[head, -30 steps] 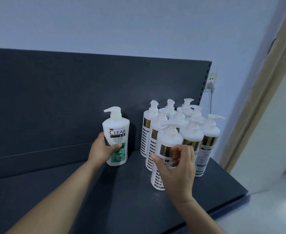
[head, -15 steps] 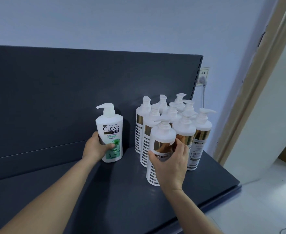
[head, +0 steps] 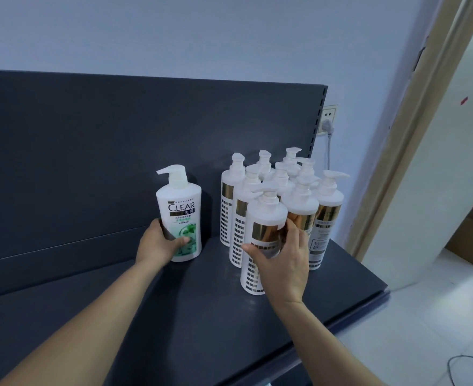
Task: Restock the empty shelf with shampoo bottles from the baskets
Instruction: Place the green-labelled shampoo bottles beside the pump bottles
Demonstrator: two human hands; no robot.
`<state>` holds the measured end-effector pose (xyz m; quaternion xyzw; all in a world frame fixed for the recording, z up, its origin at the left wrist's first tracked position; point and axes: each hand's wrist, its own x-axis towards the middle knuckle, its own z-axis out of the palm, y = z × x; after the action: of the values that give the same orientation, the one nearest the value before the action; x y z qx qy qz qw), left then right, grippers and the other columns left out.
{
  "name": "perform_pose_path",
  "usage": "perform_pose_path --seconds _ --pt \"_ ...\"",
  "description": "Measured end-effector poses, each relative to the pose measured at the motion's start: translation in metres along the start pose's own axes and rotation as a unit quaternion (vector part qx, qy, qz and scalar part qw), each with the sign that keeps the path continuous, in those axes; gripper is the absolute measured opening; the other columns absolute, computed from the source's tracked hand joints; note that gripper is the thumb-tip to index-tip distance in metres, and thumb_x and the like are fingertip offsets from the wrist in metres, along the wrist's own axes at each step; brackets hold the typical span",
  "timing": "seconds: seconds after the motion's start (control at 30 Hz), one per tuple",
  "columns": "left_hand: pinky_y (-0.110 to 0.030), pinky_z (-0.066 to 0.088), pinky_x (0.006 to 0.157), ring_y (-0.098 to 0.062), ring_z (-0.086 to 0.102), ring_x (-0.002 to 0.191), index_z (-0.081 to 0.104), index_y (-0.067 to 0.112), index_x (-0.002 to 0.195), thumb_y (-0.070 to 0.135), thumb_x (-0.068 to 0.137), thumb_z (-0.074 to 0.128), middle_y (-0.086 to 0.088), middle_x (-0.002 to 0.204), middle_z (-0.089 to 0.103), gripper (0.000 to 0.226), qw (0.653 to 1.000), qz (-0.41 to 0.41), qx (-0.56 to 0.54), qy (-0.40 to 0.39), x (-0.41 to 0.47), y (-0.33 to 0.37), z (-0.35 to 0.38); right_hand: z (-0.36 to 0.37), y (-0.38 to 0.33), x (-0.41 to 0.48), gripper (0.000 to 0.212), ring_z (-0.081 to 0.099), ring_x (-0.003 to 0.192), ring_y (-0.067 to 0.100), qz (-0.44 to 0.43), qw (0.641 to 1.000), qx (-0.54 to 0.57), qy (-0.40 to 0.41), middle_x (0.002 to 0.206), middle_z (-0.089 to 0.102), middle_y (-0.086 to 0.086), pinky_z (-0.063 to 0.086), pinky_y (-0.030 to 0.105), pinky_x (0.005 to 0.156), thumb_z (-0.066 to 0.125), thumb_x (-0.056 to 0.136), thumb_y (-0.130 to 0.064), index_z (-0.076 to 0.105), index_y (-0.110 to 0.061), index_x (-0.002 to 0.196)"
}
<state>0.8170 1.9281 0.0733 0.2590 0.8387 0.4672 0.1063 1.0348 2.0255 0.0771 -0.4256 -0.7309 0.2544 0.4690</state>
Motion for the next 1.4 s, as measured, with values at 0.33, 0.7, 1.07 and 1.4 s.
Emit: perform_pose_path --seconds 0.33,0.7,1.07,1.4 --pt "-0.033 0.049 0.086 -0.027 0.058 0.11 0.055 0.009 0.121 0.025 0.077 0.077 -0.005 0.121 0.058 0.052 0.996 0.014 0.053 -0.076 -0.044 -0.014 0.009 -0.031 0.01 -0.028 0.081 0.05 0.121 0.017 0.007 0.997 -0.063 -0.031 0.131 0.049 -0.004 0.044 0.032 0.094 0.078 0.078 -0.039 0.035 -0.024 0.145" --pt "-0.036 0.036 0.106 -0.026 0.04 0.134 0.039 0.009 0.143 0.031 0.09 0.063 -0.01 0.145 0.043 0.062 0.916 0.28 0.234 -0.167 -0.134 0.031 0.053 -0.144 0.068 -0.098 0.058 0.047 0.126 0.024 0.045 0.956 -0.279 -0.082 0.137 0.053 0.002 0.038 0.034 0.104 0.067 0.087 -0.033 0.047 -0.017 0.14" --pt "-0.035 0.036 0.104 -0.026 0.041 0.129 0.046 0.009 0.136 0.032 0.089 0.064 -0.009 0.137 0.049 0.055 0.814 0.442 0.267 -0.266 -0.314 0.062 0.141 -0.32 0.128 -0.237 0.064 0.035 0.137 0.025 0.222 0.862 -0.424 -0.165 0.148 0.042 0.0 0.034 0.037 0.108 0.061 0.088 -0.044 0.039 -0.022 0.144" --pt "-0.033 0.038 0.103 -0.023 0.04 0.13 0.037 0.016 0.144 0.037 0.091 0.06 -0.004 0.14 0.045 0.062 0.725 0.497 0.277 -0.387 -0.501 0.05 0.198 -0.451 0.16 -0.388 0.059 0.044 0.128 0.025 0.361 0.815 -0.429 -0.149 0.135 0.052 0.004 0.039 0.037 0.104 0.067 0.083 -0.043 0.05 -0.019 0.134"
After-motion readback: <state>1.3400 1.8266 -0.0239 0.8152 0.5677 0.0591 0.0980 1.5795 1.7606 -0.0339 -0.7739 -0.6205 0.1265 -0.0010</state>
